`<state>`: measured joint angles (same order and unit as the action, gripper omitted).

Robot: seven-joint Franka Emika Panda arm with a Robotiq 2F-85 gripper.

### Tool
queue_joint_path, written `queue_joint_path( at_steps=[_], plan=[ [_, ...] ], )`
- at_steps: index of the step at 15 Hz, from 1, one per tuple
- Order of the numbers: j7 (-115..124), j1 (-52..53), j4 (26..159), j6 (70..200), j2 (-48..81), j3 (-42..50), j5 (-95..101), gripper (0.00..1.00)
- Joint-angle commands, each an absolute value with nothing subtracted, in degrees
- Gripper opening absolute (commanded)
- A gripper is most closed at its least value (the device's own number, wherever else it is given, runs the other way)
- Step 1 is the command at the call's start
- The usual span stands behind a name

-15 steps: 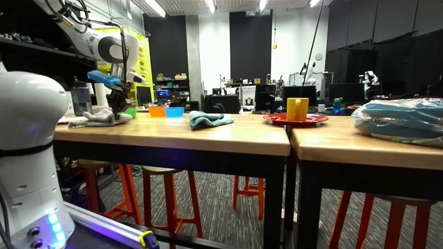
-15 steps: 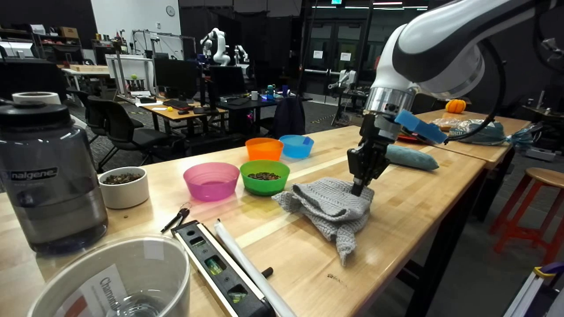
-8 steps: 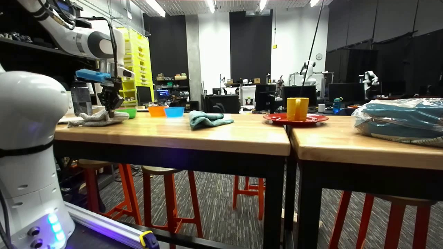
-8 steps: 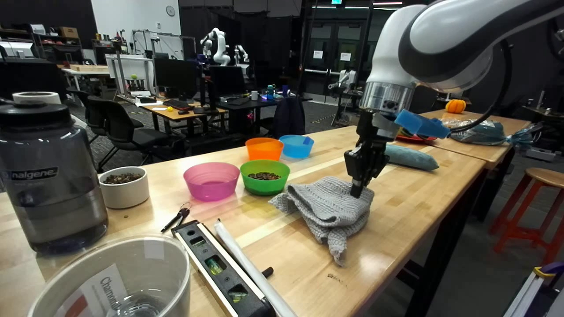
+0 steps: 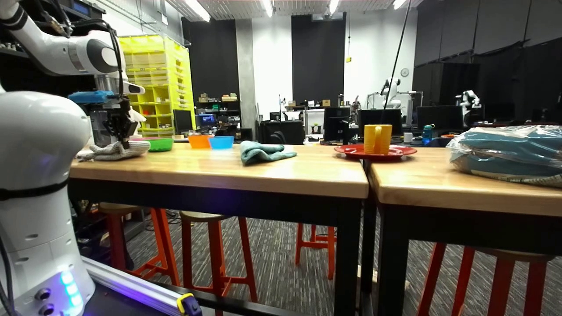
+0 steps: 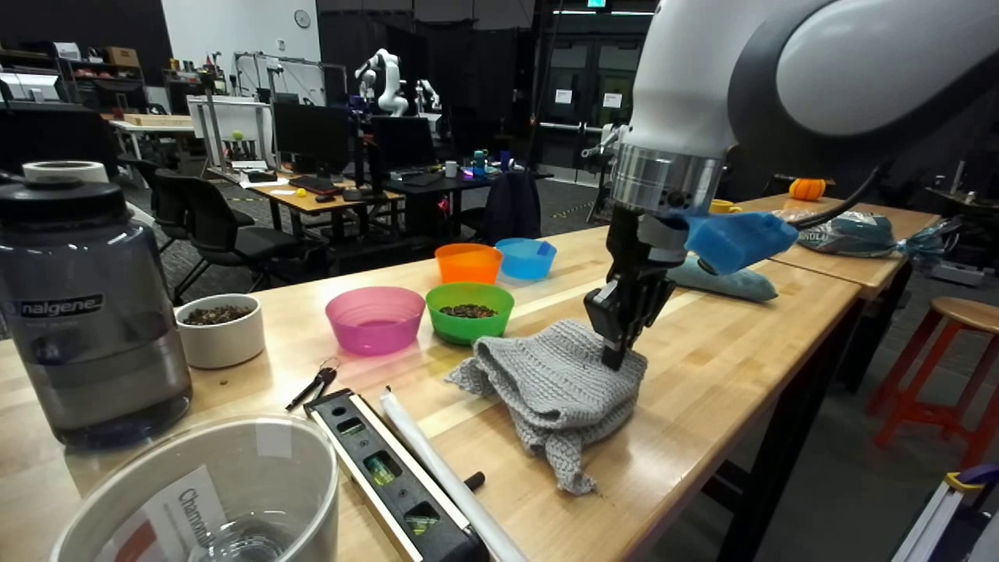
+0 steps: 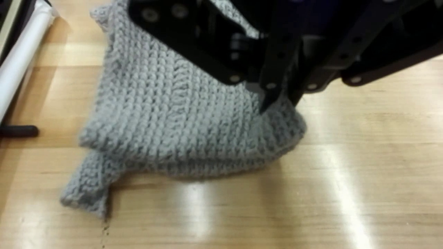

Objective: Fold the grey cotton cloth

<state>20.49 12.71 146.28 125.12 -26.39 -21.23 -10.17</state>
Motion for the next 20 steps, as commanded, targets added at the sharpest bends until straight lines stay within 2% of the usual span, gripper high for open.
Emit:
queue_joint_path(
  at_steps=[1,20],
  plan=[
    [25.3,12.5,144.0,124.7,-26.0,-23.0,-5.9,0.02],
    [37.1,14.7,131.7,121.5,-16.3,-30.8,1.2,0.02]
  ],
)
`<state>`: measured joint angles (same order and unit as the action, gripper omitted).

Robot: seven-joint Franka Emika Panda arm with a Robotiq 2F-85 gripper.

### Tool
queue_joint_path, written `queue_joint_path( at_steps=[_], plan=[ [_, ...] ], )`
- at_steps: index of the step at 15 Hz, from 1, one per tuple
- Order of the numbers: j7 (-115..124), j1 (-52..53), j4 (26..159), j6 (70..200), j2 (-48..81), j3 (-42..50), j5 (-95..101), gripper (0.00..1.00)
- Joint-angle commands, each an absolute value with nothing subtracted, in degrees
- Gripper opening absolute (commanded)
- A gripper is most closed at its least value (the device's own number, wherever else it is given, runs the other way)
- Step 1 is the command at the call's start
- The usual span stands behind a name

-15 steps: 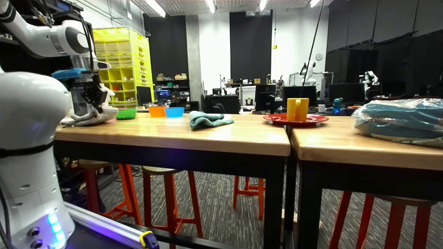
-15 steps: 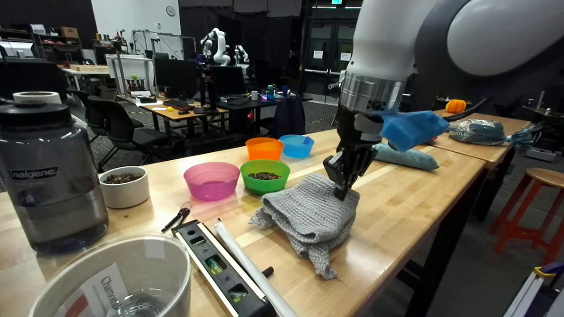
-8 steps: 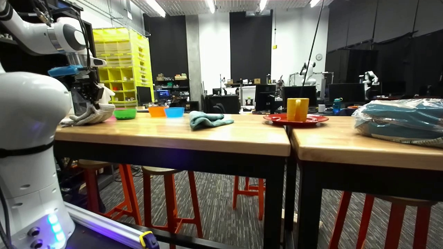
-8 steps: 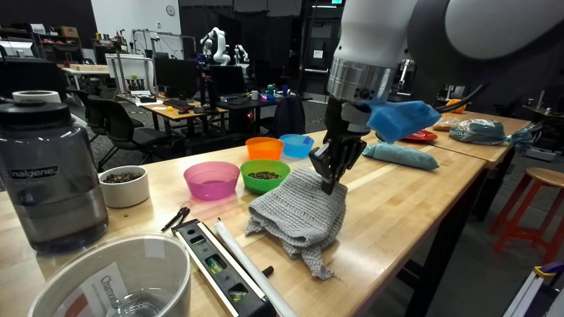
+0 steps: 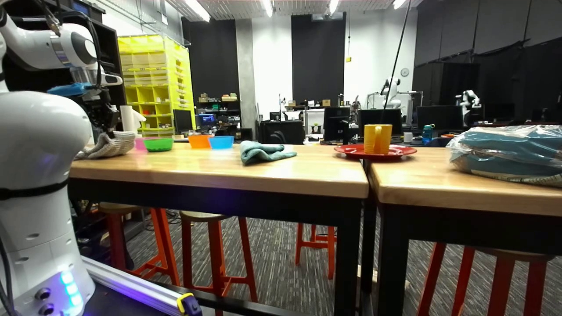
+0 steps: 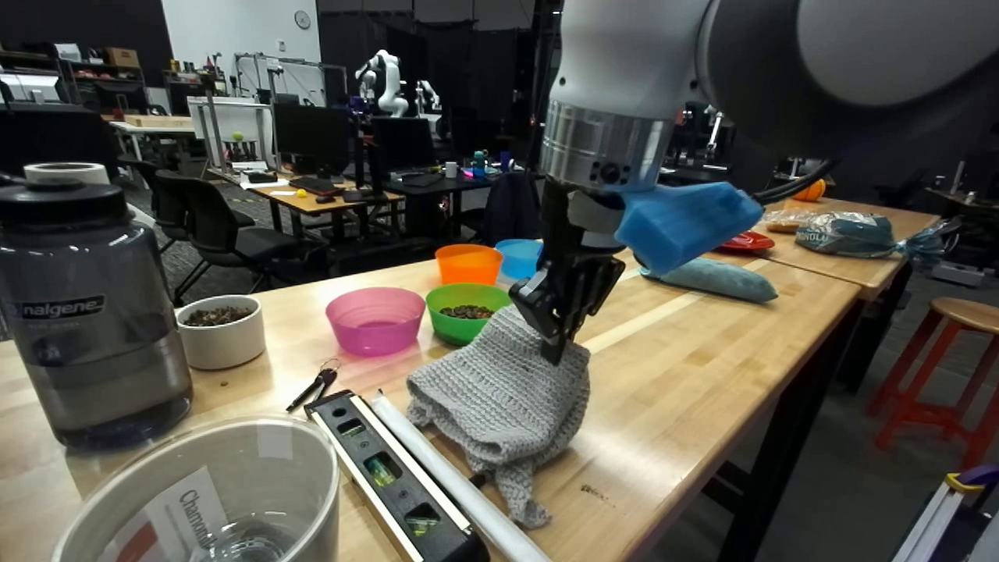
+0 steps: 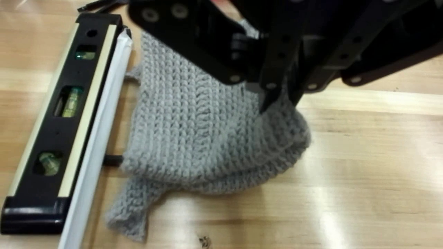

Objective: Fold the grey cotton cloth

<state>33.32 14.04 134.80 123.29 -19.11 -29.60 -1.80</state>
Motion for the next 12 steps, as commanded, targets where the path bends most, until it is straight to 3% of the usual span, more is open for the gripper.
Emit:
queue_joint_path(
  at_steps=[1,12],
  plan=[
    [38.0,14.9,131.0,121.3,-15.5,-31.2,2.1,0.02],
    [43.1,18.1,124.3,122.2,-7.4,-31.8,5.0,0.02]
  ],
)
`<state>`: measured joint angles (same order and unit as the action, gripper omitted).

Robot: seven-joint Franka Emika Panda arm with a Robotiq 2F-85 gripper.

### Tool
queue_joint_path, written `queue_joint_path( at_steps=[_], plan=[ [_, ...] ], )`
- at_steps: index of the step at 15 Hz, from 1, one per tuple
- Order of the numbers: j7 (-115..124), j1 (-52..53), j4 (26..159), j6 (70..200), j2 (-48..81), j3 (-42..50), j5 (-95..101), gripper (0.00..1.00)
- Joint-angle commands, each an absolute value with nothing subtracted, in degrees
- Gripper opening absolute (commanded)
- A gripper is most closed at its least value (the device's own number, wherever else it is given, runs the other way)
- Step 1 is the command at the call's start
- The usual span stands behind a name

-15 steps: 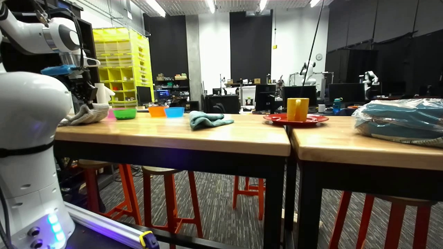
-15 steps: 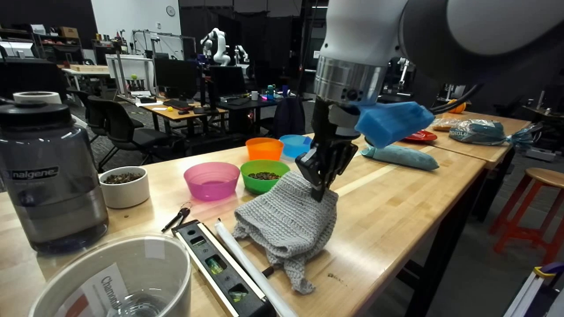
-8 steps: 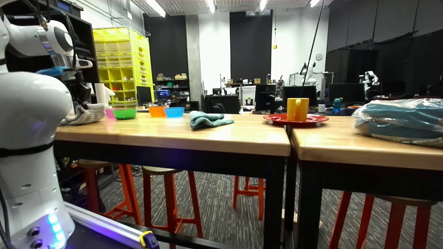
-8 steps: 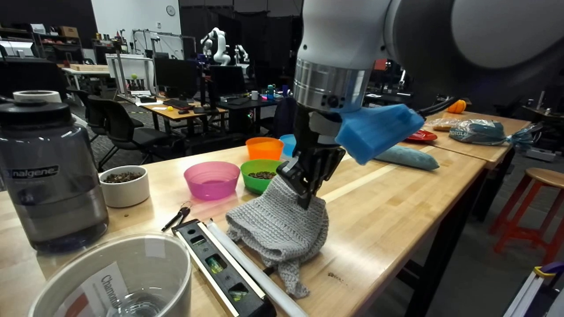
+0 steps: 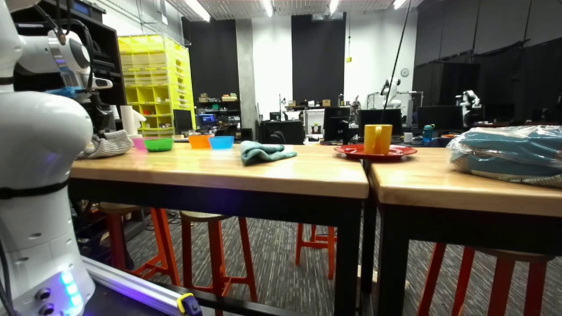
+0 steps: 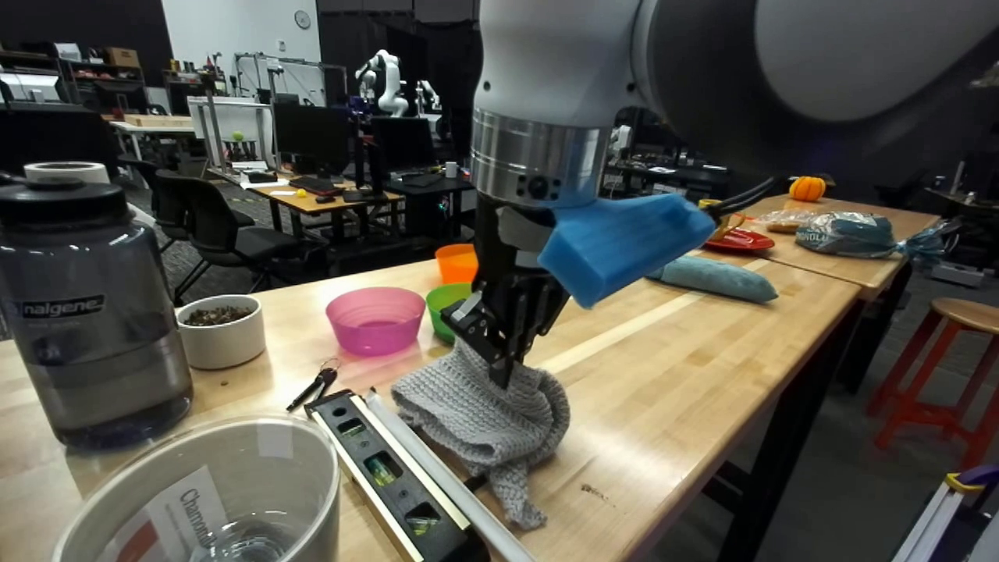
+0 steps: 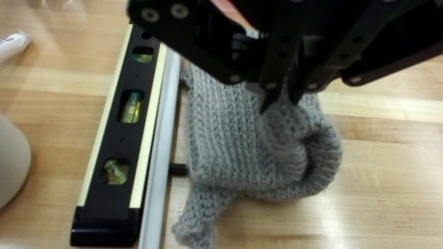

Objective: Fold the grey cotton cloth

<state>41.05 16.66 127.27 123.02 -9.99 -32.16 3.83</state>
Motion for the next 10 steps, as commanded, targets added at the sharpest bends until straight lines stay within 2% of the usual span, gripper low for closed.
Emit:
queue_joint_path(
  at_steps=[1,10],
  plan=[
    [43.3,18.4,123.7,122.3,-6.6,-31.8,5.3,0.02],
    [43.5,21.1,119.6,122.6,0.9,-30.1,5.0,0.02]
  ],
)
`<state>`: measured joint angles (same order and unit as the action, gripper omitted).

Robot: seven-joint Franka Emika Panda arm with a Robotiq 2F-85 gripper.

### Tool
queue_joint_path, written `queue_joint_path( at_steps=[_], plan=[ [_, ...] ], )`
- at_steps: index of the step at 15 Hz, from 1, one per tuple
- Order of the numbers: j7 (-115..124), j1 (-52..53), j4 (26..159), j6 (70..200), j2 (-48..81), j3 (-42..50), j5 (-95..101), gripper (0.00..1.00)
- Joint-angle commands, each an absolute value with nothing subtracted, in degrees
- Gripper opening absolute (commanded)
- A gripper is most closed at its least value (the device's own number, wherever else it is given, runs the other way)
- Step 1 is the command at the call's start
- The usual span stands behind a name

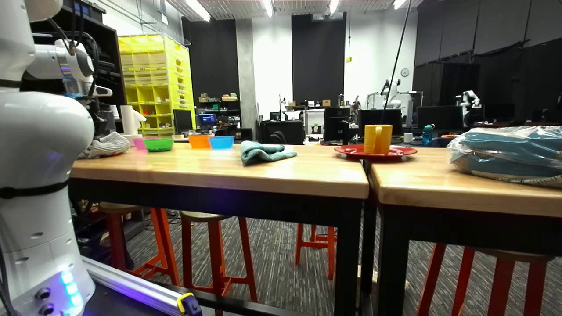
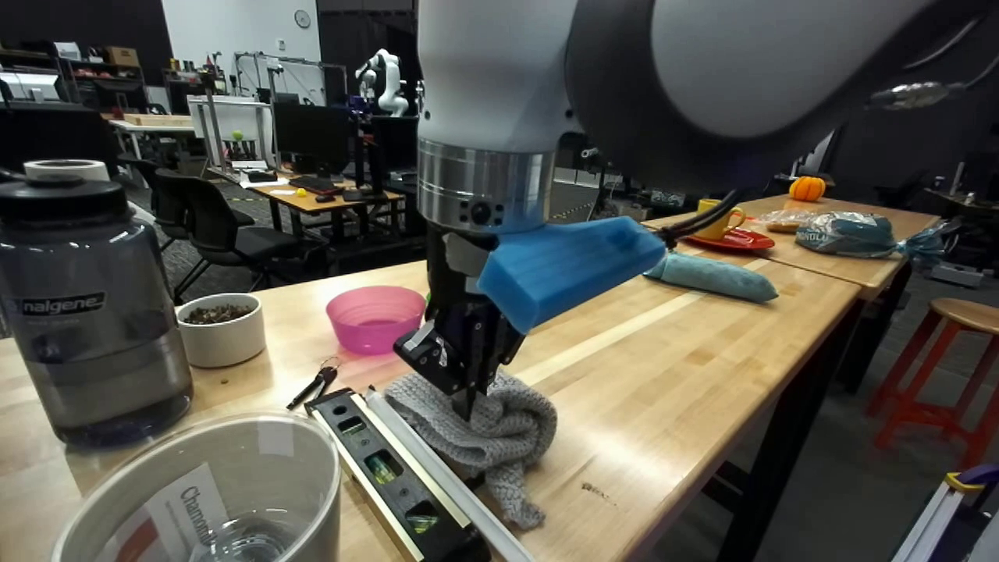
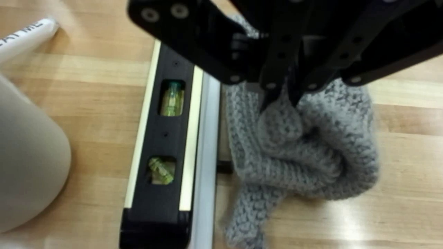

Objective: Fold the grey cotton cloth

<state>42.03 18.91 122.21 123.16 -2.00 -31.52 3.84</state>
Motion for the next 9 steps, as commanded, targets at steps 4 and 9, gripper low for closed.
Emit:
queue_joint_path(
  at_steps=[4,9],
  plan=[
    [43.4,22.9,117.7,122.6,3.2,-28.7,4.8,0.02],
    [42.2,24.4,115.9,122.8,6.0,-27.2,3.5,0.02]
  ],
)
